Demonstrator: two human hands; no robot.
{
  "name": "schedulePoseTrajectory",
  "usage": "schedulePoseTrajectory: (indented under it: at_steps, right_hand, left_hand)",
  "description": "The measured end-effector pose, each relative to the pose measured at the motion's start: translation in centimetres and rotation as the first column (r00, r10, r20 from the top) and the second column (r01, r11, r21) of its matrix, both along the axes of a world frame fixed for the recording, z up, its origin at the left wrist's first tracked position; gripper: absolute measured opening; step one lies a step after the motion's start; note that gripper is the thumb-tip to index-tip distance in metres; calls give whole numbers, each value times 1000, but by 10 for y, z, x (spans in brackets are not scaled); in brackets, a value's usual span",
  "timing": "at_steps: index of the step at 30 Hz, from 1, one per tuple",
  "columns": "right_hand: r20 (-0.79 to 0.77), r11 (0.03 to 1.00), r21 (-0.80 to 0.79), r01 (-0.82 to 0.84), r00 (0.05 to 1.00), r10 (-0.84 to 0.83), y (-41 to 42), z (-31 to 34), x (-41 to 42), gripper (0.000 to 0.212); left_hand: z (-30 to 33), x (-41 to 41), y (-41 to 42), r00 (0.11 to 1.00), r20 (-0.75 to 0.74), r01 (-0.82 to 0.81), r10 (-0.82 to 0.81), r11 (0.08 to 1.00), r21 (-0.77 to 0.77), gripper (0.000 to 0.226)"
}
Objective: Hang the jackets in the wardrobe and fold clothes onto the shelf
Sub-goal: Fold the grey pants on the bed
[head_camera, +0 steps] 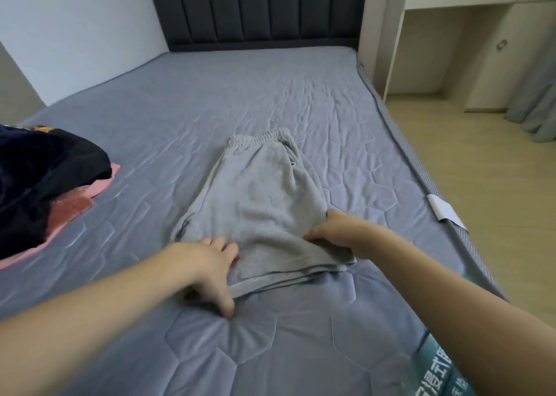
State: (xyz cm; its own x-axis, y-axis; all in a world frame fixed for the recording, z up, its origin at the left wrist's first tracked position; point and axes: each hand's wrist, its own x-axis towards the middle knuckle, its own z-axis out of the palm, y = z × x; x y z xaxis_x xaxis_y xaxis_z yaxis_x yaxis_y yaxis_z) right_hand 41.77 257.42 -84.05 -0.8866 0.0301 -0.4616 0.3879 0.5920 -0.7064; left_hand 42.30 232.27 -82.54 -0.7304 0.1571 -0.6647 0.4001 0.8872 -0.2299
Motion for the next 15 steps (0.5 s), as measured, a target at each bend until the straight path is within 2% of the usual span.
schedulePoseTrajectory:
  at_steps: [2, 3, 5, 7, 8, 11, 12, 13, 15]
  right_hand:
    - [107, 948, -277, 160, 985, -135, -3, 0, -1, 35]
    - [167, 913, -346, 217, 972, -167, 0, 2, -2, 28]
    - [240, 903, -360, 234, 959, -152, 7, 11, 0, 19]
    - [218, 937, -327, 121, 975, -50, 16, 25, -2, 19]
    - [167, 929, -362, 79, 986, -19, 23, 34, -4, 23]
    - [10, 880, -471, 65, 998, -68, 50, 62, -13, 65]
    - [2, 879, -474, 37, 999, -41, 55, 68, -12, 65]
    - [25, 887, -462, 13, 1000, -2, 58, 70, -10, 55]
    - [162, 953, -302, -25, 984, 78, 60, 57, -6, 35]
  left_hand:
    - [-5, 4, 3, 979, -186, 84, -85, 996, -18, 76]
    - [-1, 2, 3, 953, -270, 136, -140, 990, -33, 55]
    - [11, -2, 1, 937, -284, 191, -206, 978, -81, 34]
    - [22, -4, -1, 968, -155, 184, -198, 978, -101, 31]
    - [28, -2, 2, 976, -97, 185, -194, 978, -96, 32]
    - [33, 8, 25, 981, 94, 172, -171, 985, -6, 28]
    - [31, 12, 33, 971, 212, 108, -112, 994, 32, 27]
    - [31, 15, 40, 938, 344, 17, -35, 998, 53, 27]
    - [34, 11, 42, 836, 542, -139, 80, 988, 68, 29]
